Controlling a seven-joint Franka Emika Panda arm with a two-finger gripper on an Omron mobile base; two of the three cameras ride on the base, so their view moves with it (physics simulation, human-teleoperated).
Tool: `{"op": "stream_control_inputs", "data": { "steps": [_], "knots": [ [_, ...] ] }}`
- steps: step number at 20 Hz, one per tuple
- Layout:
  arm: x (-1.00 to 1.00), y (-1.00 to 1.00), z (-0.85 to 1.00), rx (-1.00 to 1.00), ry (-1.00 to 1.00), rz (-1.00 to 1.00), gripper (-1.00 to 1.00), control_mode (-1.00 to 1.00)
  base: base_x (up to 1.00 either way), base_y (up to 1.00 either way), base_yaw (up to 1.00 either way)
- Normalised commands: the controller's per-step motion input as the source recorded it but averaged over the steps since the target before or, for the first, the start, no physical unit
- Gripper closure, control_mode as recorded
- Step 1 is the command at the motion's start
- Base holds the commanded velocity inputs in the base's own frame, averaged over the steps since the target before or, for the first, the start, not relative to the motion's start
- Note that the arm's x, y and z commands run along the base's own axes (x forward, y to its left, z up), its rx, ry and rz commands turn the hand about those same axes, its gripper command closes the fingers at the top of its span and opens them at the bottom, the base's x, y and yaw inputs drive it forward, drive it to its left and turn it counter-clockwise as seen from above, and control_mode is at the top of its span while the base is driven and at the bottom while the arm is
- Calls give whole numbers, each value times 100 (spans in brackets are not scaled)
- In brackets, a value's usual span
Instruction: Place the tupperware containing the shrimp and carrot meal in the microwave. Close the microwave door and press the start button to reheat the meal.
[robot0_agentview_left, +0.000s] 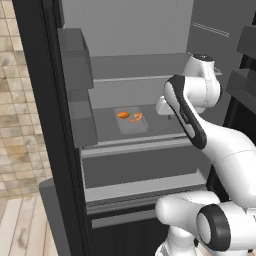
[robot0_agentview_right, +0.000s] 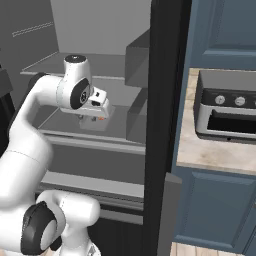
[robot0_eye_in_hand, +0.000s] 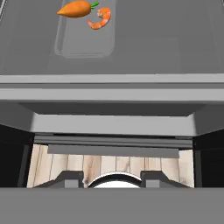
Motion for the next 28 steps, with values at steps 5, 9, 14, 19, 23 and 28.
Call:
{"op": "stream_control_inputs", "data": {
  "steps": [5, 9, 14, 19, 23, 28],
  "knots": [
    [0, 19, -10, -5, -2, 0, -100, -100, 0, 0, 0],
    [-3, 33, -21, -5, -11, 0, -100, -100, 0, 0, 0],
    [-9, 13, -39, 0, -11, -6, -100, -100, 0, 0, 0],
    [-1, 12, -49, 3, -6, -15, -100, -100, 0, 0, 0],
    [1, 13, -39, 8, -2, -17, -100, -100, 0, 0, 0],
    [9, 20, -22, 13, -4, -17, -100, -100, 0, 0, 0]
  ]
}}
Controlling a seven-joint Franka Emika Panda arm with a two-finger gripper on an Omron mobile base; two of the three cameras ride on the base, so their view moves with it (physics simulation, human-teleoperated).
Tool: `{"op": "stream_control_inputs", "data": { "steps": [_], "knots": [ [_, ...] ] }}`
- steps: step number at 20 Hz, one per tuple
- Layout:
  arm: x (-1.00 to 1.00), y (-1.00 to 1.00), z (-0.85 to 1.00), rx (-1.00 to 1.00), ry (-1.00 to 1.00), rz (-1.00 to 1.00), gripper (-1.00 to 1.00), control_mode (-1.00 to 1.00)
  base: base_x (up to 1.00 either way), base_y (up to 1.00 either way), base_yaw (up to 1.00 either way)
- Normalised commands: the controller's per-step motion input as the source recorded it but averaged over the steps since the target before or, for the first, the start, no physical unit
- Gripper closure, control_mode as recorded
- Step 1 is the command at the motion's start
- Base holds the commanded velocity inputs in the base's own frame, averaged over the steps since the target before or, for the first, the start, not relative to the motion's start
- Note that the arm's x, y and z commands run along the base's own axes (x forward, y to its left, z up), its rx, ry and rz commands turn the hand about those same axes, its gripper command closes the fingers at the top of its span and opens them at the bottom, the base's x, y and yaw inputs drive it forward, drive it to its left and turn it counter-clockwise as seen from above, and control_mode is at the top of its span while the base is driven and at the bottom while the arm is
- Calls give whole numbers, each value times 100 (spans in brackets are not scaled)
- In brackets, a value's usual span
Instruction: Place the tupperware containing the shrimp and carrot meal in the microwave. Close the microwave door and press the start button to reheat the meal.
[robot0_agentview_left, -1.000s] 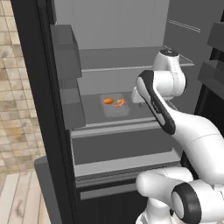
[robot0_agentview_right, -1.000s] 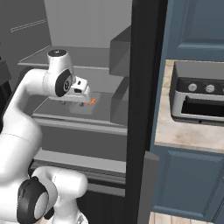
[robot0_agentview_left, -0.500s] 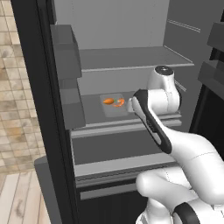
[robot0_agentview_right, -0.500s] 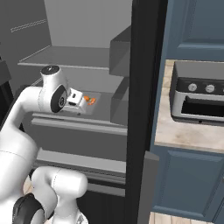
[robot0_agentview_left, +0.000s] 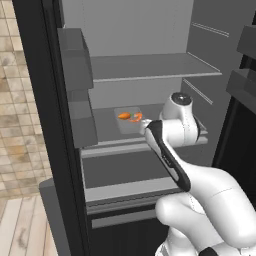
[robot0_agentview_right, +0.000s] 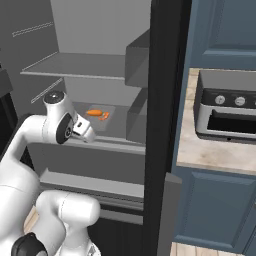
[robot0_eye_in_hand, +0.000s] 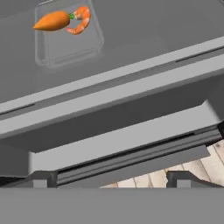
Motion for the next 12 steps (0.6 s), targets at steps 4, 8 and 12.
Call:
{"op": "stream_control_inputs", "data": {
  "steps": [4, 8, 12],
  "knots": [
    [14, 26, -1, 10, -11, -14, -100, -100, 0, 0, 0],
    [32, 15, 0, 8, -7, -8, -100, -100, 0, 0, 0],
    [45, 2, 0, 5, -3, -3, -100, -100, 0, 0, 0]
  ]
}}
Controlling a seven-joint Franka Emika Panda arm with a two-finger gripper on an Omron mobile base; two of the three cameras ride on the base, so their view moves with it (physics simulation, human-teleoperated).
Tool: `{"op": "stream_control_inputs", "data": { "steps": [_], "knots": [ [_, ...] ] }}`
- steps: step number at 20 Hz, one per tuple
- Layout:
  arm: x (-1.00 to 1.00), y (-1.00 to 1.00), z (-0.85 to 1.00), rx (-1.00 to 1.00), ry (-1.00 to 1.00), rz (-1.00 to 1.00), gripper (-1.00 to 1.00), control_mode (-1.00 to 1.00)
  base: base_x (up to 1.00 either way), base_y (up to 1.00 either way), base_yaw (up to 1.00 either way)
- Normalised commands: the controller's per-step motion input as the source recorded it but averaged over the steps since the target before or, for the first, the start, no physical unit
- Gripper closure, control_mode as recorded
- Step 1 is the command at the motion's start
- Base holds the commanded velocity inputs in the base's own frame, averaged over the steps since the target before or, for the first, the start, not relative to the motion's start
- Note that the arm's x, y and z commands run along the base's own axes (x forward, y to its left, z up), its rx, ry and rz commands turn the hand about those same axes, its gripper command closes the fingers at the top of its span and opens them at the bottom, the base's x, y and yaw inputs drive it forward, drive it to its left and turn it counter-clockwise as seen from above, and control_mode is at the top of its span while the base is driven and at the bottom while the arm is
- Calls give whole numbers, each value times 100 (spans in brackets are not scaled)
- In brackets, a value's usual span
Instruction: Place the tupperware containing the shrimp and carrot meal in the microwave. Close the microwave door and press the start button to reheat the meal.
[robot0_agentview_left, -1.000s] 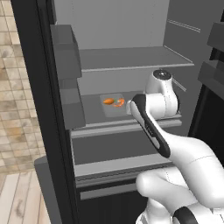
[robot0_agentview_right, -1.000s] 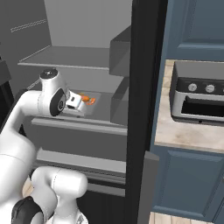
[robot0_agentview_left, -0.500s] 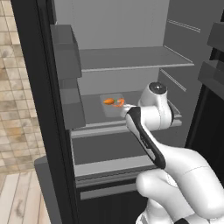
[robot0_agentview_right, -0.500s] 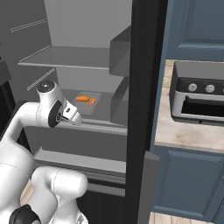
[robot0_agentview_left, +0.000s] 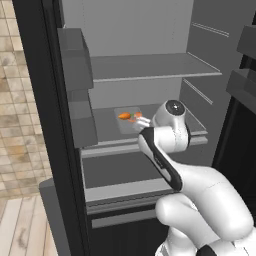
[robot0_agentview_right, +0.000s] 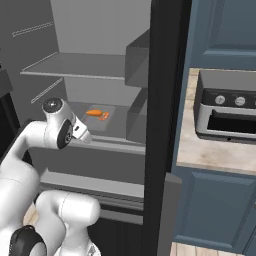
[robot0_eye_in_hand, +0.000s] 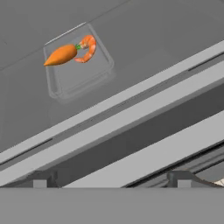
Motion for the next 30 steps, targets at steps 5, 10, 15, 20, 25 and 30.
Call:
{"op": "stream_control_inputs", "data": {
  "steps": [5, 10, 15, 20, 25, 30],
  "knots": [
    [47, 0, 0, 4, -1, 0, -100, -100, 0, 0, 0],
    [37, 0, 0, 0, 0, 0, -100, -100, 0, 0, 0],
    [38, 0, -7, 3, 0, 0, -100, -100, 0, 0, 0],
    [49, 0, -21, 4, 5, 0, -100, -100, 0, 0, 0],
    [47, 0, -24, 3, 3, 0, -100, -100, 0, 0, 0],
    [43, 6, -15, 0, 3, 0, -100, -100, 0, 0, 0]
  ]
}}
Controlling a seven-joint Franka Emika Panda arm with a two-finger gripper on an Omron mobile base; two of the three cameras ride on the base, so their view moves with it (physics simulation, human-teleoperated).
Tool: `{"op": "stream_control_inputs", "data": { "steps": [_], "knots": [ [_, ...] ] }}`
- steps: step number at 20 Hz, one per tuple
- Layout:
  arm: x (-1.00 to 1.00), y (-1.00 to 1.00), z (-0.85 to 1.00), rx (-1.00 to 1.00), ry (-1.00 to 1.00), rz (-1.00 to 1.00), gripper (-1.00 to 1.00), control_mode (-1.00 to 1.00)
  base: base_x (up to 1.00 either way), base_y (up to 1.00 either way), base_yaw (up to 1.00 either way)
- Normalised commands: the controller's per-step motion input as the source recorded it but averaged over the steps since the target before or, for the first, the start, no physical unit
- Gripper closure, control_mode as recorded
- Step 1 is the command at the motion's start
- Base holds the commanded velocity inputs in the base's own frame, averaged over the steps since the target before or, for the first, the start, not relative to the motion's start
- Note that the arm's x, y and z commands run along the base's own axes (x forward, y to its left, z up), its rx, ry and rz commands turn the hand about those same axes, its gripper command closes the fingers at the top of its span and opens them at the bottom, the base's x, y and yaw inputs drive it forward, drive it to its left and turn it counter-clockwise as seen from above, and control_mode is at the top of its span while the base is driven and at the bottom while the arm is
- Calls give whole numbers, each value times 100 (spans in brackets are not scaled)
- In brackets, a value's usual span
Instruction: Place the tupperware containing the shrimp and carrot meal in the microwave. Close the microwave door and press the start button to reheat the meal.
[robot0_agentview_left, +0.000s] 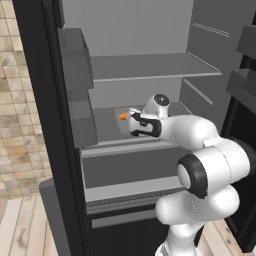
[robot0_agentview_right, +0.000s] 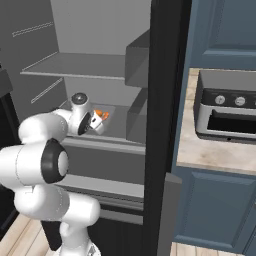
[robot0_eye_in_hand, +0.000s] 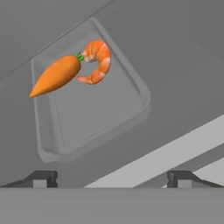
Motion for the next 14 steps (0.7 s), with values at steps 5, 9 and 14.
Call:
{"op": "stream_control_inputs", "data": {
  "steps": [5, 9, 14],
  "knots": [
    [35, 22, -15, 0, 3, -4, -100, -100, 0, 0, 0],
    [27, 27, -21, 0, 3, -8, -100, -100, 0, 0, 0],
    [22, 13, -21, 0, 1, -10, -100, -100, 0, 0, 0]
  ]
}}
